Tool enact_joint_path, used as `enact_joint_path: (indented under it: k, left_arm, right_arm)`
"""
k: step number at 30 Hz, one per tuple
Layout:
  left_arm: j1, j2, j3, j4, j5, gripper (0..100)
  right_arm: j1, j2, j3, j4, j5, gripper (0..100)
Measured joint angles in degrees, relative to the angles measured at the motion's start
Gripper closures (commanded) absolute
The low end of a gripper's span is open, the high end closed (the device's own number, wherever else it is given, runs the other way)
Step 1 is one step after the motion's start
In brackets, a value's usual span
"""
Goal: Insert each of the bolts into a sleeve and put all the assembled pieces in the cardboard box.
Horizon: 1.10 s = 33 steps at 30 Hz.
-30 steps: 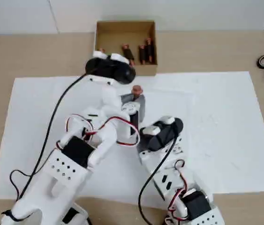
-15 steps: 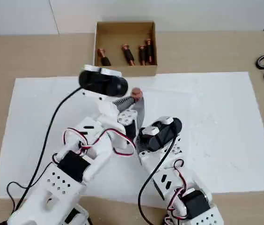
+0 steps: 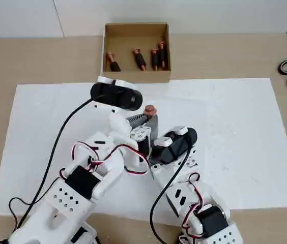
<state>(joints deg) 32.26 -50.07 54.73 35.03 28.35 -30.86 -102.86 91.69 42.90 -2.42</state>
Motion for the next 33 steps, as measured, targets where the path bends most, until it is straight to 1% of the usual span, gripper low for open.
enact_joint_path:
  k: [6,16,21,25,30,33]
  left_arm:
    - [0.2,-0.6,3.9,-4.7,0.8,99]
    - [0.4,-0.6,4.2,-4.9,1.0,99]
    - [0.6,-0.6,4.1,-2.5,0.9,99]
    - [3.0,-0.6,4.2,0.3,-1.1,99]
    - [3.8,-0.5,4.2,0.6,-1.5,99]
    - [4.0,-0.5,4.2,1.6,-3.0,99]
  right_arm:
    - [0.0,0.0,0.2,0.0,0.0,99.5]
    - [0.0,0.0,0.2,0.0,-0.1,99.5]
    - [0.0,0.0,0.2,0.0,-0.1,99.5]
    - [0.2,0.0,0.2,0.0,-0.1,99.5]
    - [0.4,0.0,0.2,0.0,-0.1,99.5]
    - [0.4,0.0,0.2,0.0,-0.1,99.5]
